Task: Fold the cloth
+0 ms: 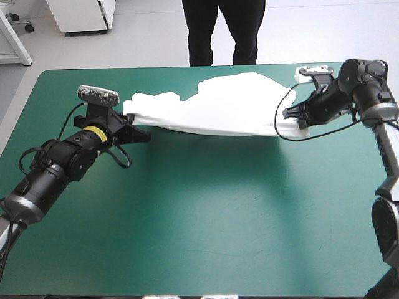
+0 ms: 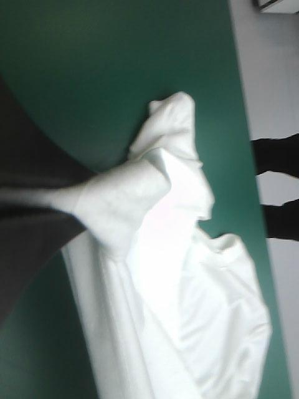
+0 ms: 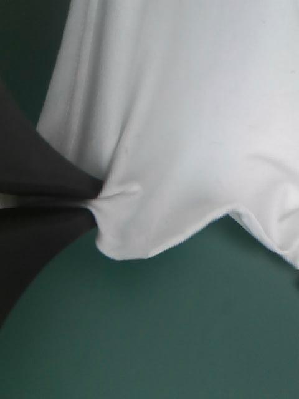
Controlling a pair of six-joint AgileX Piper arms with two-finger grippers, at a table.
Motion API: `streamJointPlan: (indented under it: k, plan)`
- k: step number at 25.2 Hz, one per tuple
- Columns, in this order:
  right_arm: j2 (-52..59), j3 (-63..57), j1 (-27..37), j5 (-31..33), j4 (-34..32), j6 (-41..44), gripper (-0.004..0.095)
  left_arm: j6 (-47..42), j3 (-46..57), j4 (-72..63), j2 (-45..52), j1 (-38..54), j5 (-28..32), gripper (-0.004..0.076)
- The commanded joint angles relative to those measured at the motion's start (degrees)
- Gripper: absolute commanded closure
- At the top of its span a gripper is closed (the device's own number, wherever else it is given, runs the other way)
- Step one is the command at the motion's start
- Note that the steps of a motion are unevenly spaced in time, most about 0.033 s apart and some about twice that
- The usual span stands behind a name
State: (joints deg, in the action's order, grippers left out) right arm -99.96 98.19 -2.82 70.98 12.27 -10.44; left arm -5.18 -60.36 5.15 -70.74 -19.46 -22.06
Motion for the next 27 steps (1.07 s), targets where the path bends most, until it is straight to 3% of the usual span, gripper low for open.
streamJointPlan:
  k: [1, 5, 9, 13, 17, 22, 27]
  plan:
    - [8.04, -7.28, 0.4, 0.6, 0.04, -1.23, 0.0925, 2.57, 2.85, 1.59, 4.61, -2.37, -0.85, 0.0733]
    - [12.45, -14.97, 0.4, 0.49, -1.08, -1.44, 0.0925, 1.43, 5.7, 2.22, 6.38, -5.06, -4.41, 0.0733]
    - [16.98, -20.31, 0.4, -1.31, -1.61, -1.28, 0.0924, -1.63, 5.81, 2.22, 6.52, -6.95, -14.47, 0.0733]
    - [21.52, -24.65, -2.18, -1.9, -4.41, 0.15, 0.0925, -4.13, 5.81, 2.22, 8.04, -9.17, -19.98, 0.0733]
    - [25.14, -30.28, -5.67, -0.29, -7.03, 2.25, 0.0925, -7.23, 6.63, 2.07, 9.48, -12.53, -31.94, 0.0733]
    - [32.69, -43.26, -6.55, 0.56, -6.31, 5.5, 0.0925, -19.16, 16.62, 2.18, 18.65, -20.09, -37.13, 0.0733]
    - [39.62, -53.4, -6.55, 0.56, -5.74, 7.43, 0.0925, -24.69, 23.26, 1.9, 22.78, -24.34, -39.58, 0.0733]
